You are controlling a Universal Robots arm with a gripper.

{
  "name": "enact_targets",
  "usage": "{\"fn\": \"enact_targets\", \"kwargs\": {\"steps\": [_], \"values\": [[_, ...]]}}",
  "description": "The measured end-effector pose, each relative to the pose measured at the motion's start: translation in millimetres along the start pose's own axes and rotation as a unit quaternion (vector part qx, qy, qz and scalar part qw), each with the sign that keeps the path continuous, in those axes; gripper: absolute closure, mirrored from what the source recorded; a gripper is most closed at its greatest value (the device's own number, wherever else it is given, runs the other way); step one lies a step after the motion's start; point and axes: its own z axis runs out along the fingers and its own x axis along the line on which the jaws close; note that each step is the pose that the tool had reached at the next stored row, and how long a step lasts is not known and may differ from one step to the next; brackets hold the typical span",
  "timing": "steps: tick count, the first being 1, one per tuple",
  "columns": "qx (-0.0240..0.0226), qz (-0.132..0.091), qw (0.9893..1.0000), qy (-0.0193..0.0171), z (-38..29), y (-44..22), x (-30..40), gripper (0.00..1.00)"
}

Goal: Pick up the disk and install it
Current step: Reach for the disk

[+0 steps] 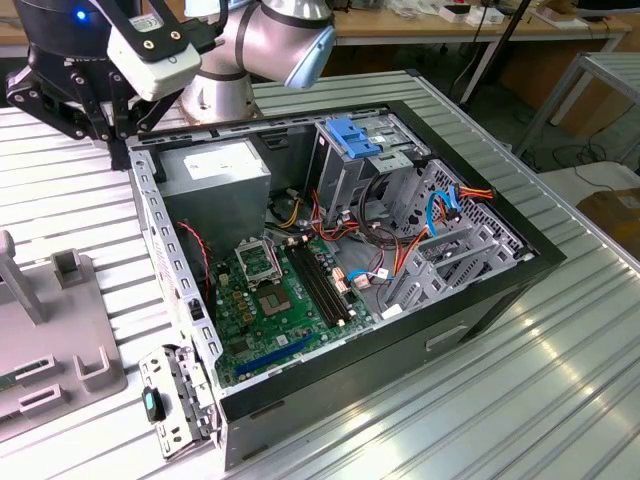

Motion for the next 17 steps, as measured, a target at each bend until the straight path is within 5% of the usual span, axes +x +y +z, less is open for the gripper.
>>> {"fn": "enact_targets", "kwargs": {"steps": [6,13,17], "values": [[0.0000,0.000,1.0000,0.0000,-0.1,-0.2,2.2,0.89],[0.0000,0.000,1.0000,0.0000,-0.6,-1.8,24.5,0.89],[0.0000,0.000,1.0000,0.0000,-1.1,-3.3,43.7,0.89]]}}
